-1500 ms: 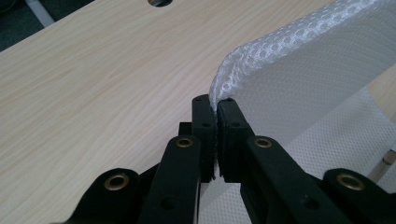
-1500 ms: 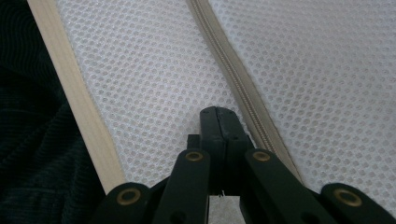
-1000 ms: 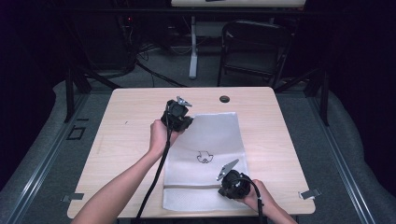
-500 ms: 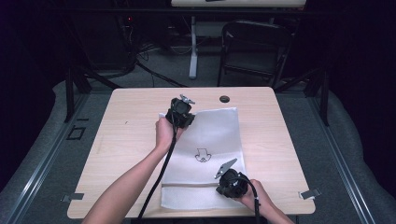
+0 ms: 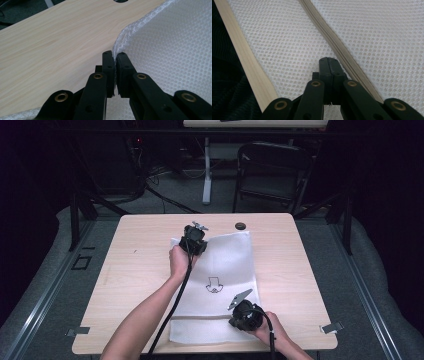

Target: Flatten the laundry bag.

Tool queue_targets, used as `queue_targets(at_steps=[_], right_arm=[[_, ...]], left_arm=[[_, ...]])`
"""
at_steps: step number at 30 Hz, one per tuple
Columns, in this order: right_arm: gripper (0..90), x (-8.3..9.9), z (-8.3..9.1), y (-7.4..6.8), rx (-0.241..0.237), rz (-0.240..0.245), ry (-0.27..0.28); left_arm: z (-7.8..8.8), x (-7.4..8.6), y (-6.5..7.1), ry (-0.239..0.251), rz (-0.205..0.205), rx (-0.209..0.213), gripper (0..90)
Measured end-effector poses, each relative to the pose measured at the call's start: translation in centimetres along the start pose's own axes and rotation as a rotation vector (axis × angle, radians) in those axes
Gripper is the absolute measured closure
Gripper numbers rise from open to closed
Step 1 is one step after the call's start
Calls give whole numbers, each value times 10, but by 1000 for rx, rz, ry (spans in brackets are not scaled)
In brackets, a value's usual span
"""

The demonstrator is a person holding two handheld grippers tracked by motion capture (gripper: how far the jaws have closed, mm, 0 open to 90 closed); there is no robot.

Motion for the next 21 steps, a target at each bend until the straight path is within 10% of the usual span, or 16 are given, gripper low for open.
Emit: queue_targets(at_steps=[15, 21], right_arm=[[889, -7, -8, -7, 11, -56, 67], [760, -9, -1, -7, 18, -25, 80]], left_arm=[[-27, -3, -10, -14, 17, -16, 793], [-24, -6, -15, -5, 26, 5, 475]])
Point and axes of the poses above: each handheld gripper's, and its own axes: z roughly backward along the jaws, x roughly out of its underside, y roughly to its right, the point moved 1 cm from there along -z, roughly forward along the jaws, and after that the axes turned 2 degrees about x, right-handed, at the moved point
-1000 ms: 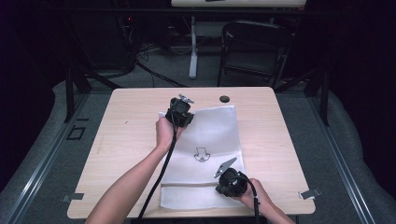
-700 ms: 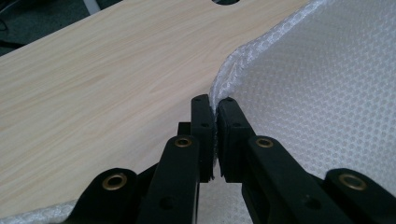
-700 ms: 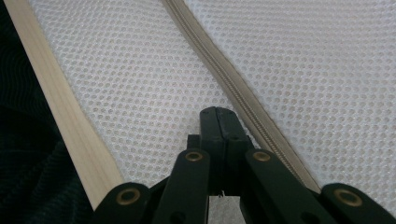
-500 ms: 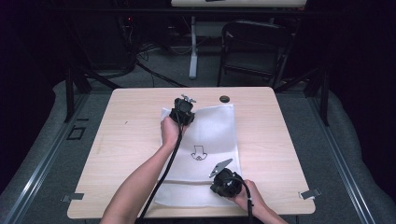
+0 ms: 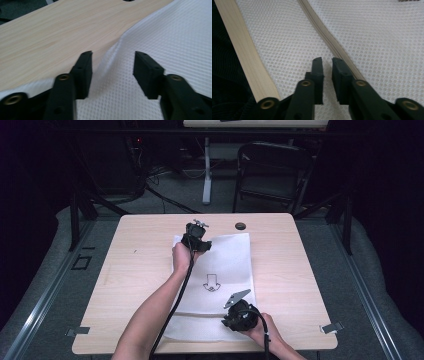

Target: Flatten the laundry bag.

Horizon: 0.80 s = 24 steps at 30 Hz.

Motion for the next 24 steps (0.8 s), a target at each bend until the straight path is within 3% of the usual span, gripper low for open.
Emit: queue_targets(at_steps=[2, 5, 8, 14, 17, 21, 24], right_arm=[[710, -2, 5, 0, -10, -10, 17], [608, -3, 15, 3, -12, -13, 34], [467, -2, 23, 7, -10, -29, 31], [215, 12, 43, 18, -3, -66, 31], [156, 18, 56, 26, 31, -80, 27], [142, 25, 66, 36, 70, -95, 27], [115, 31, 69, 41, 68, -119, 29]], left_arm=[[3, -2, -1, 8, -3, -18, 355], [8, -3, -3, 12, 6, 9, 232], [17, -1, -3, 22, -5, 46, 166], [36, 13, 2, 47, -42, 110, 141], [46, 22, 7, 58, -55, 138, 123], [57, 32, 15, 81, -78, 178, 111], [63, 41, 23, 81, -99, 213, 99]])
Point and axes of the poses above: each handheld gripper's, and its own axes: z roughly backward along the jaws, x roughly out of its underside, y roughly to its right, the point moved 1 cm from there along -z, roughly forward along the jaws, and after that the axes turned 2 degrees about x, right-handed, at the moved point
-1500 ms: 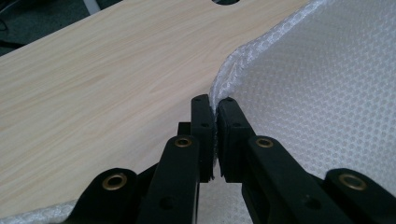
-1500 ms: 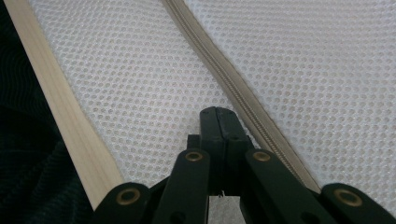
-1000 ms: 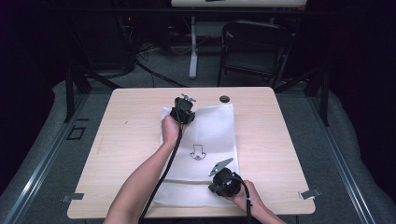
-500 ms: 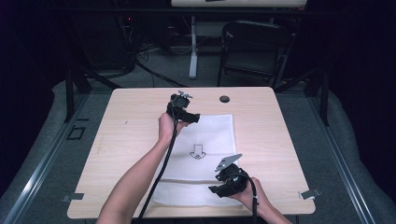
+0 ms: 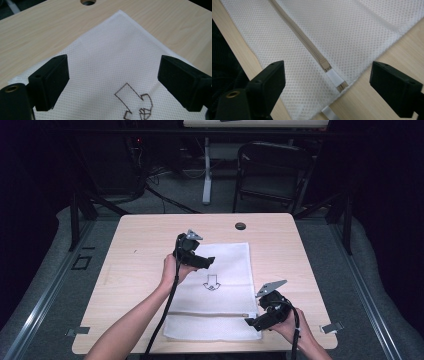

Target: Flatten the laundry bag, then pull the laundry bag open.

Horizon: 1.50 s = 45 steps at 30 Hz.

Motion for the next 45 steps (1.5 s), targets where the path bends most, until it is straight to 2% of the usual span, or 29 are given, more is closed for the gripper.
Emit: queue_targets(at_steps=[5, 7, 11, 13, 18, 19, 21, 25, 28, 29, 30, 32, 33, 35, 36, 38, 41, 45], right_arm=[[116, 9, 5, 5, 28, 17, -24], [123, 11, 5, 6, 22, 14, -29], [147, 12, 1, 7, 30, 19, -28], [159, 14, 1, 9, 42, 36, -51], [203, 15, 1, 15, 58, 8, -35], [212, 15, 1, 16, 49, 2, -28], [227, 15, 4, 16, 66, 5, -22], [272, 15, 4, 15, 66, -14, 0], [365, 16, 6, 17, 86, -11, 1], [393, 16, 6, 17, 75, -17, 8], [456, 16, 7, 17, 85, -17, 8], [507, 15, 6, 18, 81, -18, 8], [572, 15, 5, 18, 78, -17, 16], [605, 13, 3, 18, 85, -14, 6], [635, 13, 2, 18, 81, -14, 15], [680, 12, 1, 18, 84, -11, -2], [752, 12, -1, 17, 80, -15, 0], [835, 12, -3, 18, 81, -28, 4]], left_arm=[[3, 8, 20, 5, -37, 37, 85], [2, 12, 29, 4, -53, 55, 81], [-2, 20, 43, -11, -85, 108, 81], [-4, 25, 48, -15, -91, 119, 83], [-10, 33, 62, -34, -122, 163, 91], [-10, 34, 65, -38, -126, 168, 92], [-11, 36, 69, -42, -138, 180, 89], [-12, 39, 76, -50, -150, 194, 95], [-13, 45, 83, -55, -172, 206, 112], [-13, 47, 86, -60, -180, 213, 121], [-14, 49, 88, -61, -189, 222, 125], [-15, 52, 92, -66, -205, 240, 135], [-16, 52, 94, -65, -209, 247, 153], [-18, 54, 97, -63, -213, 243, 156], [-20, 55, 98, -70, -216, 262, 163], [-20, 57, 102, -75, -226, 263, 169], [-22, 61, 107, -85, -240, 270, 182], [-28, 67, 113, -100, -262, 293, 240]])
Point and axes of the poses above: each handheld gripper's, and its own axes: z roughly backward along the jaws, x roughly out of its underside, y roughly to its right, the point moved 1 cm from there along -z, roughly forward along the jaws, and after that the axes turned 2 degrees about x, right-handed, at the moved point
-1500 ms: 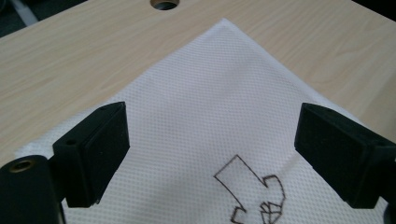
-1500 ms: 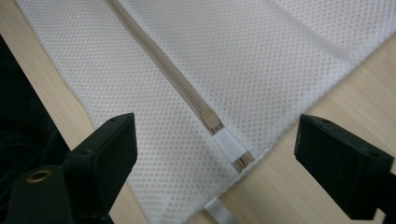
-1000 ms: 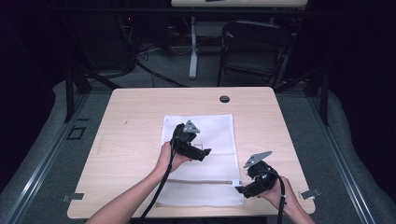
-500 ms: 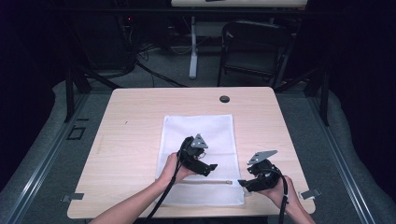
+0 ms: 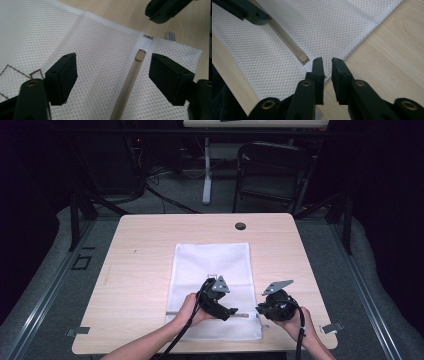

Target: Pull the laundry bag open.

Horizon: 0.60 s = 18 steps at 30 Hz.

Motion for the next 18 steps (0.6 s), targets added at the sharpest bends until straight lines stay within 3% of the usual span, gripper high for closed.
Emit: queue_targets(at_steps=[6, 10, 12, 13, 15, 18], right_arm=[[883, -1, -11, 2, -17, -11, -24], [894, -1, -19, 2, -26, -29, -43], [896, 0, -22, 2, -40, -31, -58], [898, 0, -24, 3, -35, -27, -69], [900, 1, -27, 3, -42, -36, -77], [900, 2, -28, 3, -48, -39, -81]], left_arm=[[-9, -1, 6, -12, -36, 50, 362], [-17, -3, 13, -30, -73, 46, 451], [-21, -4, 15, -17, -85, 70, 492], [-23, -5, 17, -15, -92, 62, 508], [-27, -8, 18, -35, -103, 64, 556], [-34, -8, 18, -28, -94, 103, 584]])
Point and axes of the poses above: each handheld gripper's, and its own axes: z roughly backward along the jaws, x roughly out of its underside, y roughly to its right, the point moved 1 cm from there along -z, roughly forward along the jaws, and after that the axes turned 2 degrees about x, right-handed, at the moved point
